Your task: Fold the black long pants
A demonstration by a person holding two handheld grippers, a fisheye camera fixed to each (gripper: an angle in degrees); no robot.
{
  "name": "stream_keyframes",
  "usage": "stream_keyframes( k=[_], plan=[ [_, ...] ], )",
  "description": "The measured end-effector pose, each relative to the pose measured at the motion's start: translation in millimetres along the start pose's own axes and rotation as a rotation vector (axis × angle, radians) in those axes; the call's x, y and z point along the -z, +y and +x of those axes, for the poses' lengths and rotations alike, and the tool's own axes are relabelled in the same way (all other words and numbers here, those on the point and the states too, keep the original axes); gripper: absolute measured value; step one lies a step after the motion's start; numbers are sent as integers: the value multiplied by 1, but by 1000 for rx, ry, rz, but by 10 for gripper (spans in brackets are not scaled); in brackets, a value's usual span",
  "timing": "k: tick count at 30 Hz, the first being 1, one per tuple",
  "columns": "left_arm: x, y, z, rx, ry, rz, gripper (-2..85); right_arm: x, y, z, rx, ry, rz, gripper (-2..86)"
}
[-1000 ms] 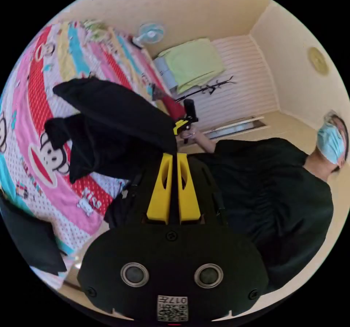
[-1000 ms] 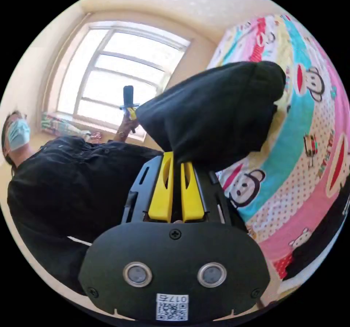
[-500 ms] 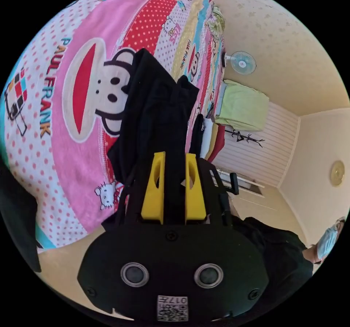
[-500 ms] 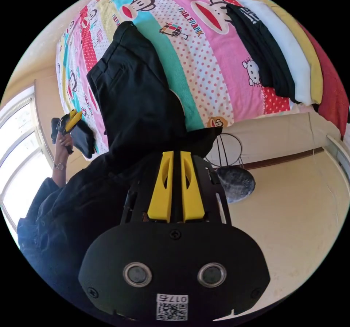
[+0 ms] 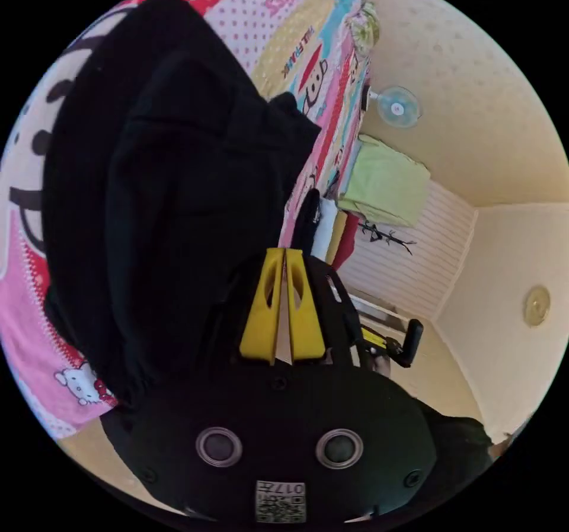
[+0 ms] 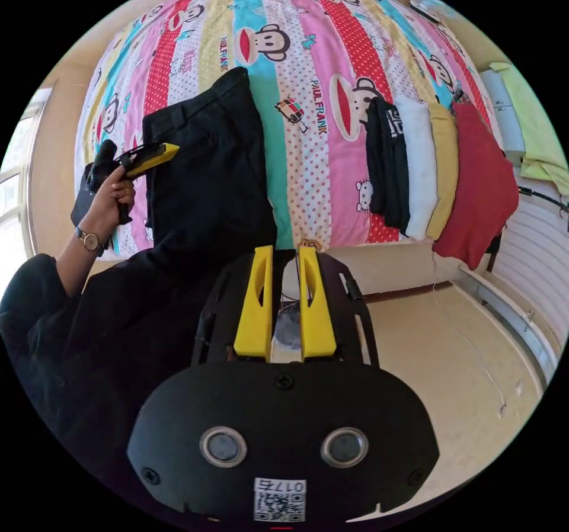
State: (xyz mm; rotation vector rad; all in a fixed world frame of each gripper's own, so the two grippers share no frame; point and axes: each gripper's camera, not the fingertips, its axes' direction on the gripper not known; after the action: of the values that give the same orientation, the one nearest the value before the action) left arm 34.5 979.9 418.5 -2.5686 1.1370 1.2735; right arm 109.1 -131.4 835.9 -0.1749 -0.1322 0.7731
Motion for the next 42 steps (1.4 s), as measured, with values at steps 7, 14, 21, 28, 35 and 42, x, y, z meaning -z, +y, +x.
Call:
stream_keyframes(
  k=[7,14,21,28,35,42],
  plan=[
    [21,18,-29,46,-406,13,139,-8,-46,-14,108,-39,-17,77],
    [-53,89,3,20,-327,14,49,5,-108,6,117,-272,-48,88],
    [-70,147,114,-290,-348,65,45,64,-187,-45,283,-456,63,144],
    [-93,193,145,-287,-384,133,44,28,-255,-138,389,-160,-160,195],
    [-79,240,151,-358,-377,124,64,40,-201,-98,377,-109,-86,67],
    [12,284,130,-404,-45,163,55,170,-65,53,436,-524,292,15]
  ],
)
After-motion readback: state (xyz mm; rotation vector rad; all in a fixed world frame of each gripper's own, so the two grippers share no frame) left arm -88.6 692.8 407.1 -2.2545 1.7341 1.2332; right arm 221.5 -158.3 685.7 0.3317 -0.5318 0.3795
